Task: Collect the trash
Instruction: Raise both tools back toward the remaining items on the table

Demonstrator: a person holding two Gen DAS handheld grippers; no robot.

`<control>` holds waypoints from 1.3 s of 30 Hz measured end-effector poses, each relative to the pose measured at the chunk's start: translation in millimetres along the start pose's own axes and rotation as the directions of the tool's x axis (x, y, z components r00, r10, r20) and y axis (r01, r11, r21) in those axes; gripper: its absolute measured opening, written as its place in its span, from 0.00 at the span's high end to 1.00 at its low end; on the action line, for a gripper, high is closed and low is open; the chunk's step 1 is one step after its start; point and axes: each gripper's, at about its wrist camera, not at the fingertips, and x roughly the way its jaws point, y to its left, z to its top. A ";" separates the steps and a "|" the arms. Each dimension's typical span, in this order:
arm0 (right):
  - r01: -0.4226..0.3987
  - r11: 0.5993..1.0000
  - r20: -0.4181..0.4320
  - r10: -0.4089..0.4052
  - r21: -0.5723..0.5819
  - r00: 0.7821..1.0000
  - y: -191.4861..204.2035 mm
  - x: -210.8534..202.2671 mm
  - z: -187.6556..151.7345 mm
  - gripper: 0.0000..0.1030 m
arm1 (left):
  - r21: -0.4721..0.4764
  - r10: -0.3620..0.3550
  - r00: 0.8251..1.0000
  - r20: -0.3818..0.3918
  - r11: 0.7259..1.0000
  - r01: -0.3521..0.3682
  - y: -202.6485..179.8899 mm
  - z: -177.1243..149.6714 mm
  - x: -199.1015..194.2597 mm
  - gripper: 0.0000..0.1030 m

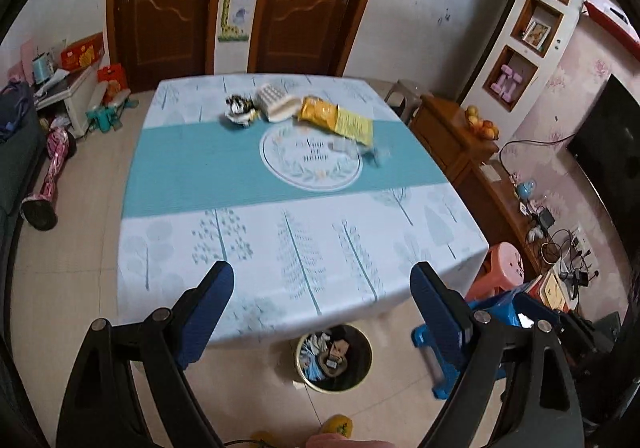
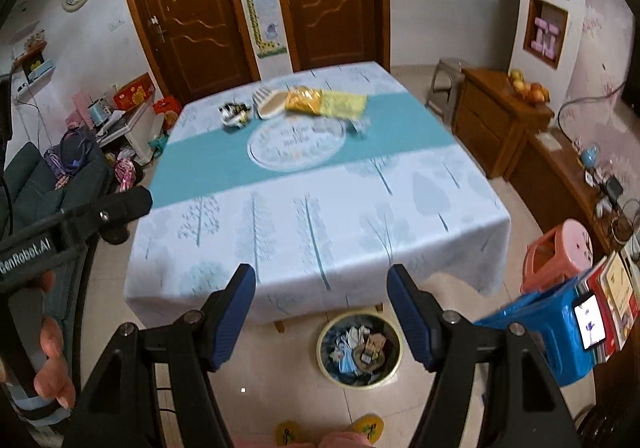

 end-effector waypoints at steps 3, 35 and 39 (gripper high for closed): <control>-0.010 1.000 0.023 0.010 -0.010 1.000 6.2 -0.7 9.7 0.34 | 0.012 0.008 1.000 0.017 1.000 -0.008 2.1 3.3 -2.4 0.14; -0.336 0.909 -0.158 0.304 -0.248 0.940 -140.9 171.2 199.2 0.34 | -0.323 0.208 0.968 -0.143 0.914 -0.244 -73.4 122.2 178.9 0.14; -0.370 0.877 -0.205 0.319 -0.306 0.926 -138.4 210.8 218.3 0.34 | -0.332 0.235 0.957 -0.170 0.901 -0.280 -72.9 127.2 198.2 0.22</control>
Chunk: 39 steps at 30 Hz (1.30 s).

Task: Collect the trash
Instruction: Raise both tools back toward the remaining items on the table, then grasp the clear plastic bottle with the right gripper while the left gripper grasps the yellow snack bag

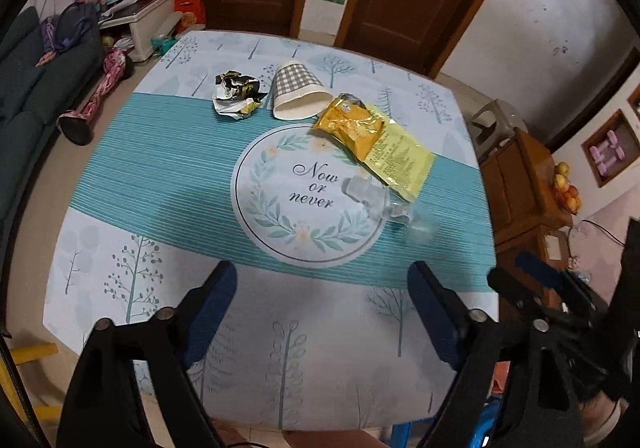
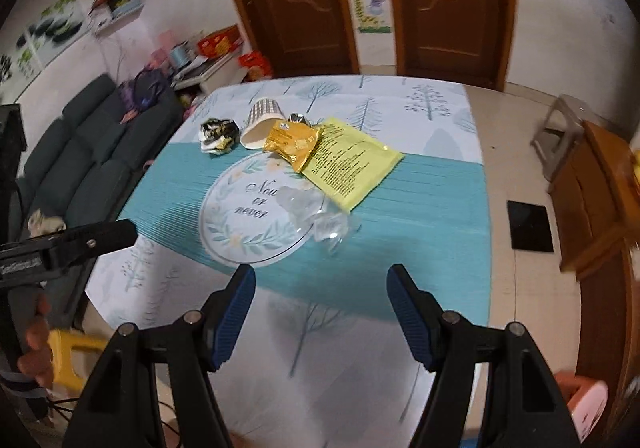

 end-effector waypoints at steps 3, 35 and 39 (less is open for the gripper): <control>-0.022 0.999 -0.046 0.020 -0.035 0.999 -7.7 34.2 17.9 0.34 | -0.012 0.037 0.999 -0.014 0.999 -0.037 -3.7 6.3 14.2 0.25; -0.106 0.980 -0.097 0.091 -0.170 0.991 -2.5 103.2 51.6 0.56 | -0.065 0.036 0.993 -0.114 0.997 -0.044 -9.3 43.2 70.0 0.25; -0.080 0.992 -0.053 0.075 -0.095 0.996 -21.8 102.3 71.0 0.56 | -0.066 0.015 0.993 -0.118 0.998 -0.023 -20.4 73.2 93.0 0.25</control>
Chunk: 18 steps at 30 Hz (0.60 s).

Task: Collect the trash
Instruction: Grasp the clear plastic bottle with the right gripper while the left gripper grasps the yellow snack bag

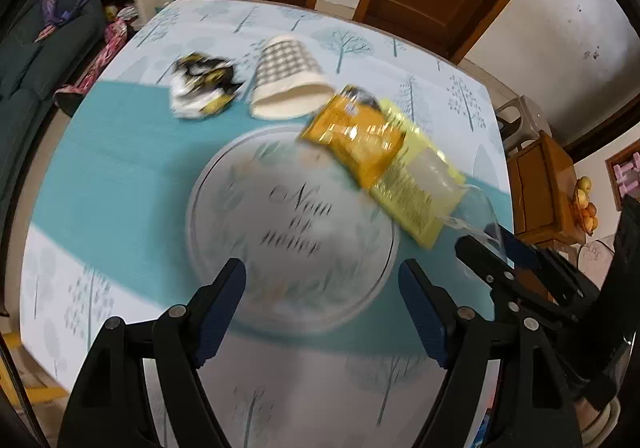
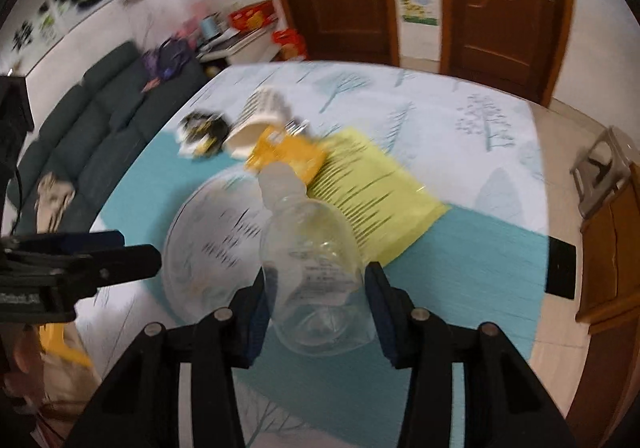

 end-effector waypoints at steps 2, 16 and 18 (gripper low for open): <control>0.016 0.999 0.008 -0.017 0.042 1.000 -12.0 4.5 8.5 0.56 | 0.003 0.002 1.000 -0.001 1.000 -0.002 -6.6 14.5 10.6 0.25; 0.056 0.977 0.071 -0.072 0.204 0.995 -54.7 39.2 48.2 0.56 | -0.215 -0.002 1.000 0.007 0.977 0.003 -14.6 88.1 85.1 0.05; 0.055 0.979 0.068 -0.070 0.199 0.995 -53.9 44.2 49.7 0.56 | -0.238 0.010 1.000 -0.001 0.971 -0.010 -13.4 91.7 94.1 0.05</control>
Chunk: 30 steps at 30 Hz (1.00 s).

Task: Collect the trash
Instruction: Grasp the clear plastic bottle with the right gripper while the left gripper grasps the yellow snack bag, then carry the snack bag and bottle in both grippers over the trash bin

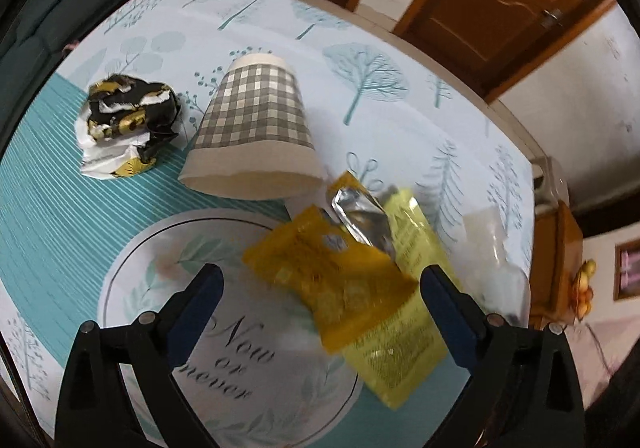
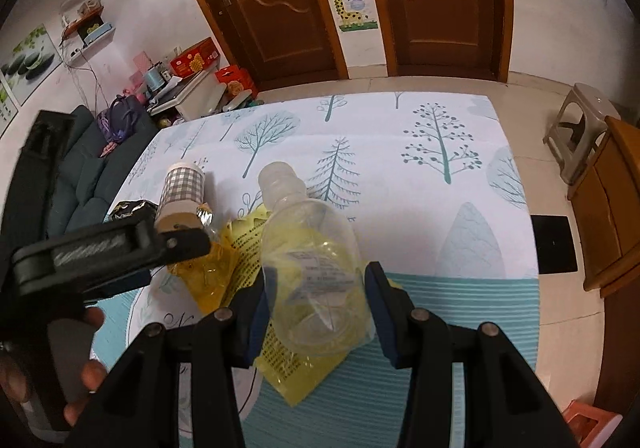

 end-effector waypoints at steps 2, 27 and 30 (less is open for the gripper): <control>-0.006 1.000 -0.008 0.006 -0.003 1.000 0.8 4.9 -0.1 0.56 | -0.008 0.019 1.000 -0.005 1.000 -0.019 0.6 1.6 7.3 0.05; -0.066 0.998 -0.040 0.065 -0.022 0.997 38.9 -24.8 -62.8 0.56 | 0.142 -0.043 0.999 0.007 0.989 0.042 44.7 -41.6 -35.1 0.91; -0.073 0.997 -0.036 0.073 0.010 0.997 44.9 -38.2 -80.4 0.56 | 0.177 -0.063 0.998 0.002 0.982 0.062 56.1 -57.2 -51.3 0.91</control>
